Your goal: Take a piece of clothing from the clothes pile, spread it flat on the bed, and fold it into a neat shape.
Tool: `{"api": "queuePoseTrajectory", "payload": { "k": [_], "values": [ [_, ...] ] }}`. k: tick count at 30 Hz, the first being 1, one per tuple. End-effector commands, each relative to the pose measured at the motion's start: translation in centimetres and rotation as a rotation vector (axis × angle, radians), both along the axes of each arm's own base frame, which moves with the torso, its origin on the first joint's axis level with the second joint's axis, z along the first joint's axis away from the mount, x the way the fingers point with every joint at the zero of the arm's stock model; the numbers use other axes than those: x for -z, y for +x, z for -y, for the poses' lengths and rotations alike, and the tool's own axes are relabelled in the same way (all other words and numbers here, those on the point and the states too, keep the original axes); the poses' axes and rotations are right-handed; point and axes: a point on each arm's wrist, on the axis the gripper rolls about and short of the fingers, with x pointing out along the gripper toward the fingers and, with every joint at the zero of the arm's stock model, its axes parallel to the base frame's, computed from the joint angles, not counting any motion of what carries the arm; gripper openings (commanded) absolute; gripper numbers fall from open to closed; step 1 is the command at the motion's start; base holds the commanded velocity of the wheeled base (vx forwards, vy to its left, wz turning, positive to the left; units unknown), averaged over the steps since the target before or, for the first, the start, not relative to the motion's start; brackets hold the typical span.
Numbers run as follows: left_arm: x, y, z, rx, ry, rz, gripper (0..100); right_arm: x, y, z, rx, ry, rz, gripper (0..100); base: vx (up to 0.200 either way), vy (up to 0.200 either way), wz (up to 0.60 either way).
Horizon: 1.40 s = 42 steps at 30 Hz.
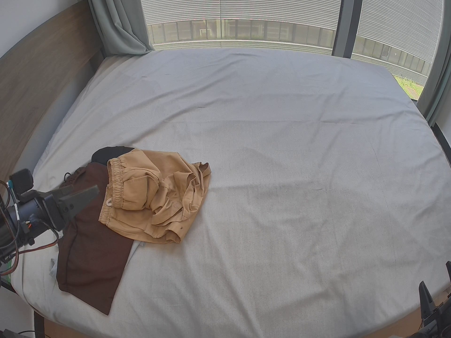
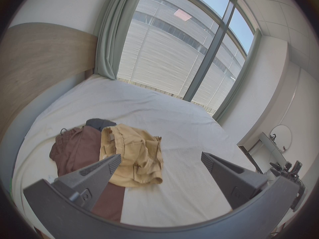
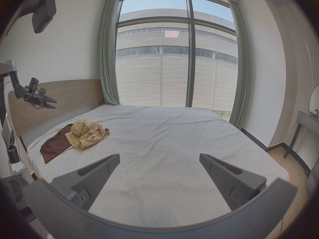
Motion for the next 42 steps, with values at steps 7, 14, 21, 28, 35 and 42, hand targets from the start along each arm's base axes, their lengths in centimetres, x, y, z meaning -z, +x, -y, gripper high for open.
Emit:
{"api": "queuePoseTrajectory", "payload": {
  "k": [7, 14, 21, 28, 35, 42],
  "values": [
    [2.1, 3.8, -0.3, -0.011, -0.008, -0.046, 100, 0.5, 0.0, 0.0, 0.000, 0.000, -0.001, 100, 0.000, 0.000, 0.00],
    [2.9, 5.6, -0.9, -0.025, -0.004, -0.064, 100, 0.5, 0.0, 0.0, 0.000, -0.001, -0.001, 100, 0.000, 0.000, 0.00],
    [3.2, 8.2, -1.8, -0.049, -0.007, 0.001, 100, 0.5, 0.0, 0.0, 0.000, -0.001, -0.001, 100, 0.000, 0.000, 0.00],
    [4.4, 9.7, -2.4, -0.023, -0.022, -0.027, 100, 0.5, 0.0, 0.0, 0.000, -0.001, -0.001, 100, 0.000, 0.000, 0.00],
    [4.9, 11.3, -3.2, 0.006, -0.037, -0.035, 100, 0.5, 0.0, 0.0, 0.000, -0.001, -0.001, 100, 0.000, 0.000, 0.00],
    [6.0, 12.8, -3.4, 0.008, -0.043, -0.065, 100, 0.5, 0.0, 0.0, 0.000, -0.001, -0.001, 100, 0.000, 0.000, 0.00]
  ]
}}
